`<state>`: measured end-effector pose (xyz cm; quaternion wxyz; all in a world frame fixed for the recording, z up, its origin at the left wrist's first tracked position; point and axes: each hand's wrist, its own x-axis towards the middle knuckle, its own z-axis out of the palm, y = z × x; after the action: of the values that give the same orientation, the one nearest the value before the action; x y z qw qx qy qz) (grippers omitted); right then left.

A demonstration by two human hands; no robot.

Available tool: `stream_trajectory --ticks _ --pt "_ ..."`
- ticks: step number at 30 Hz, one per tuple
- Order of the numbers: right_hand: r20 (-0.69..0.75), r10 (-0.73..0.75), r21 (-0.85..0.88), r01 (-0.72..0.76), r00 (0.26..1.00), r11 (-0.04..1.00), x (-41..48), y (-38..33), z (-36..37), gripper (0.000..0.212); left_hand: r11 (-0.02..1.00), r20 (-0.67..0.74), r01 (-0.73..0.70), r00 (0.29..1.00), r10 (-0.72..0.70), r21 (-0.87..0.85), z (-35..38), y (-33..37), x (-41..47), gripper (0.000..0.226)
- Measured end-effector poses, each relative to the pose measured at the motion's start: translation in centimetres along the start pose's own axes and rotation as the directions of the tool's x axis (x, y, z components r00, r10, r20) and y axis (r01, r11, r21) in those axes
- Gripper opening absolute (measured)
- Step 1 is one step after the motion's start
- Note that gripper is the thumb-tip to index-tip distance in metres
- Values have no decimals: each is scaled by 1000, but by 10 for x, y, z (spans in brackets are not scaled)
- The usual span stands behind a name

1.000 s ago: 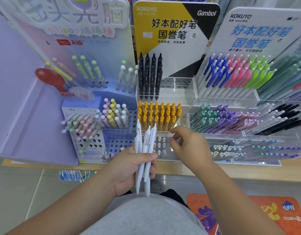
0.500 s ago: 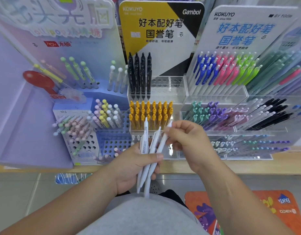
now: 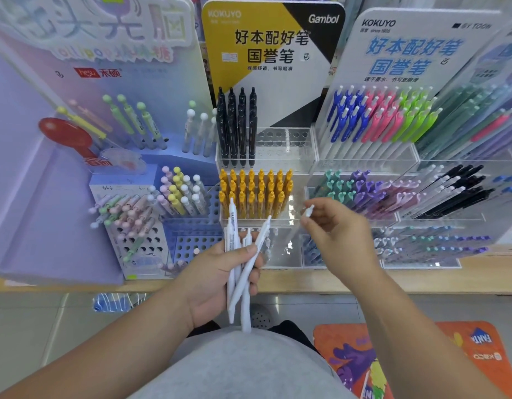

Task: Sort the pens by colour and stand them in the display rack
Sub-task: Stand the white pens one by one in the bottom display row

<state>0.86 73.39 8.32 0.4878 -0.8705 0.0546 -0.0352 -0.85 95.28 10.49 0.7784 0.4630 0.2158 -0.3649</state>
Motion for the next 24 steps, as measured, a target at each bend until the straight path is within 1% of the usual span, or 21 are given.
stream_trajectory --ticks 4,9,12,15,20,24 --pt "28 -139 -208 142 990 968 -1 12 18 24 1000 -38 -5 999 5 8 -2 0 -2 22" --pt "58 -197 -313 206 979 927 0 26 29 24 1000 -45 -11 999 11 -5 -6 -1 -5 21" --pt "50 -228 -353 230 972 907 1 29 34 24 1000 -62 -16 998 15 -8 -7 -1 -6 20" --pt "78 -253 -402 263 964 877 2 34 38 26 1000 -64 -13 998 12 -17 -9 -2 -7 22" --pt "112 -284 -522 299 952 799 1 39 46 29 1000 -75 -12 997 10 -21 -9 -1 -8 19" --pt "108 -272 -578 283 956 765 3 39 52 21 1000 -68 -6 998 5 -18 -8 -1 -9 21"
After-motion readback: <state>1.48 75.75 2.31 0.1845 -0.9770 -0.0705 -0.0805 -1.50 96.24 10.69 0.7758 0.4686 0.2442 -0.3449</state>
